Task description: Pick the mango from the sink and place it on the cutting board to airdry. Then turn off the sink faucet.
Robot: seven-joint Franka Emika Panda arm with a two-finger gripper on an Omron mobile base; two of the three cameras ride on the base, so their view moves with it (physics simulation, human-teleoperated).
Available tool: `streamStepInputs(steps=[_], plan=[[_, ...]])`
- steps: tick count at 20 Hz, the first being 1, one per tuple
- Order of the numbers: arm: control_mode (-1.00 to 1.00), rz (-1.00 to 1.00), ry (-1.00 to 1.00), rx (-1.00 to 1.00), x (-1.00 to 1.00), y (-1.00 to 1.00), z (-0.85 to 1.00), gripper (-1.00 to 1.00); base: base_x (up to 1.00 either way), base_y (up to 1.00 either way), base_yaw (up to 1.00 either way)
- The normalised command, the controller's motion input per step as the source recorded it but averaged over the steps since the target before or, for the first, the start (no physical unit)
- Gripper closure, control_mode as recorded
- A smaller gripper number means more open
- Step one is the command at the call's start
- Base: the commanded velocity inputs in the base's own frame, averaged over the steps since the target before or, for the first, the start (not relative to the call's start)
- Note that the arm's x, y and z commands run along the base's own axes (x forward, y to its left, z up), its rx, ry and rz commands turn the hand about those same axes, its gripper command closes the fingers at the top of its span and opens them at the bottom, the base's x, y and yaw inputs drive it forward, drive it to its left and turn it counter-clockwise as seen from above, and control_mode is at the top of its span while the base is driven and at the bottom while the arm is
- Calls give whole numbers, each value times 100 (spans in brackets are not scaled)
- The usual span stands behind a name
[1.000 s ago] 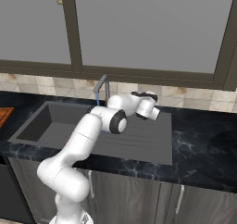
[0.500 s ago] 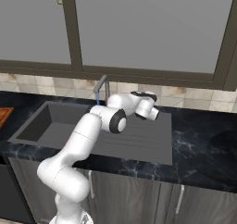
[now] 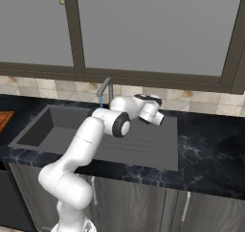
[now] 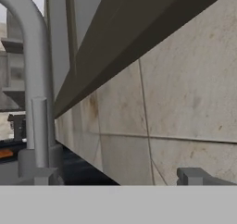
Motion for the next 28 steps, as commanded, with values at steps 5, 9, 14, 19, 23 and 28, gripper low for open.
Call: streamStepInputs(steps=[5, 9, 14, 19, 23, 28], plan=[[-100, 0, 0, 0, 12, 16, 15, -100, 0, 0, 0], [-100, 0, 0, 1, 2, 1, 23, -100, 0, 0, 0], [-100, 0, 0, 0, 0, 11, 37, -100, 0, 0, 0], [-100, 0, 0, 0, 0, 22, 31, -100, 0, 0, 0], [-100, 0, 0, 0, 0, 28, 26, -100, 0, 0, 0], [-100, 0, 0, 0, 0, 35, 38, -100, 0, 0, 0]])
